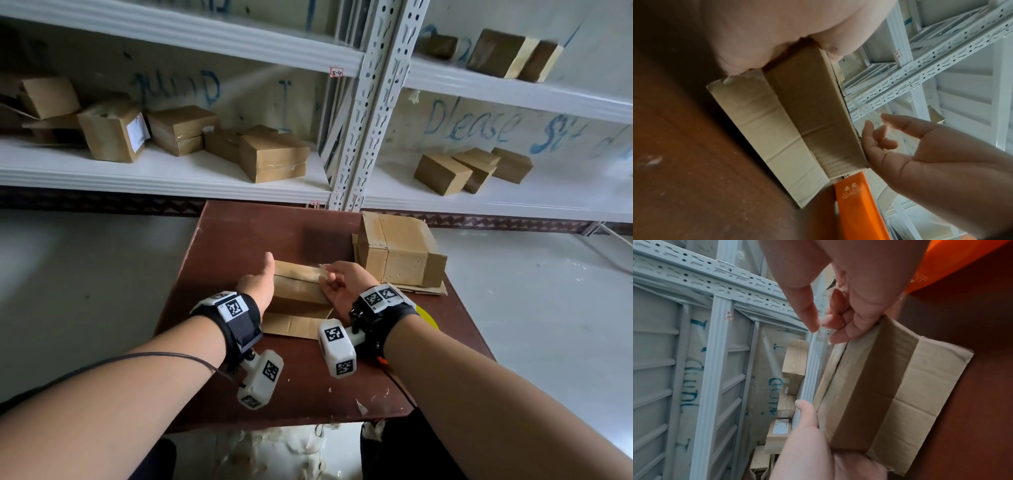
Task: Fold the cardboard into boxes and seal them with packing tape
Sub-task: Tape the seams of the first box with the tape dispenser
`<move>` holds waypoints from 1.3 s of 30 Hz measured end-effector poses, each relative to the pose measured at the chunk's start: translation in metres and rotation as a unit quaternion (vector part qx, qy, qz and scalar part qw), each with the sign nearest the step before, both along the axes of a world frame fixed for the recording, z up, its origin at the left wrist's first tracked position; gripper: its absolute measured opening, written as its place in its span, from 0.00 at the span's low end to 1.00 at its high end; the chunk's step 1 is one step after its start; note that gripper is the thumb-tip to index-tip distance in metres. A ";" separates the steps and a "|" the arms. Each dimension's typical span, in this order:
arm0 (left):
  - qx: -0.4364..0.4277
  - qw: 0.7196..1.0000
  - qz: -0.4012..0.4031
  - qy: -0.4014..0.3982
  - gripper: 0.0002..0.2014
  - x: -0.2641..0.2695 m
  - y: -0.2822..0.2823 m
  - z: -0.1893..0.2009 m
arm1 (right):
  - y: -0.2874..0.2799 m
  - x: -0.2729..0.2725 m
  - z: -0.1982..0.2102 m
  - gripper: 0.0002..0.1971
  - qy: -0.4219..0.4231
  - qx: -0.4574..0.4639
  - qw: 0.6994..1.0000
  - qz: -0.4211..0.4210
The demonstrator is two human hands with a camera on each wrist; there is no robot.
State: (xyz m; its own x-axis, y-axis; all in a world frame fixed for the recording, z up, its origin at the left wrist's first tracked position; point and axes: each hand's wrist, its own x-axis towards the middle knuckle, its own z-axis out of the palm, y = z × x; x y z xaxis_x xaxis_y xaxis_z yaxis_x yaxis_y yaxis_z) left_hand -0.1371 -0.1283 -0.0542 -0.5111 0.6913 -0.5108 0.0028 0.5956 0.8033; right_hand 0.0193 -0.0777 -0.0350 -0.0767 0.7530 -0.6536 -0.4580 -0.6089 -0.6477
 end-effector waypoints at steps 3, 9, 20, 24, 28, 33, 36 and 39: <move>0.023 1.000 0.006 -0.010 0.47 -0.001 -0.007 0.014 | -0.004 0.003 0.014 0.05 0.022 0.038 0.999 -0.002; 0.093 0.994 0.055 -0.030 0.48 -0.010 -0.018 0.042 | -0.029 0.008 0.059 0.08 0.014 0.155 0.988 -0.002; 0.126 0.990 0.042 0.044 0.42 -0.009 -0.022 0.061 | -0.049 0.022 0.069 0.05 -0.233 0.378 0.896 0.022; 0.108 0.990 0.037 0.087 0.31 -0.013 -0.020 0.062 | -0.040 0.022 0.069 0.05 -0.274 0.405 0.872 0.015; 0.129 0.985 0.058 0.095 0.29 -0.020 -0.020 0.060 | -0.035 0.019 0.067 0.03 -0.312 0.421 0.852 0.012; 0.166 0.975 0.088 0.118 0.29 -0.026 -0.019 0.048 | -0.043 0.011 0.072 0.03 -0.338 0.468 0.816 0.018; 0.182 0.969 0.089 0.139 0.36 -0.031 -0.021 0.041 | -0.055 0.007 0.078 0.06 -0.223 0.422 0.878 0.027; 0.193 0.966 0.092 0.146 0.36 -0.033 -0.022 0.037 | -0.061 0.010 0.080 0.10 -0.140 0.393 0.908 0.042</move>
State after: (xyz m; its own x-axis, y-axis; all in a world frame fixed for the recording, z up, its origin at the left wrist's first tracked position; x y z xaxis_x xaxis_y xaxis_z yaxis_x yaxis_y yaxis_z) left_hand -0.1705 -0.1502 -0.0172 -0.7274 0.6845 -0.0486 0.1855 0.2643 0.9464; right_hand 0.0293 -0.1389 0.0452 -0.0697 0.9944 0.0795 -0.1807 0.0658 -0.9813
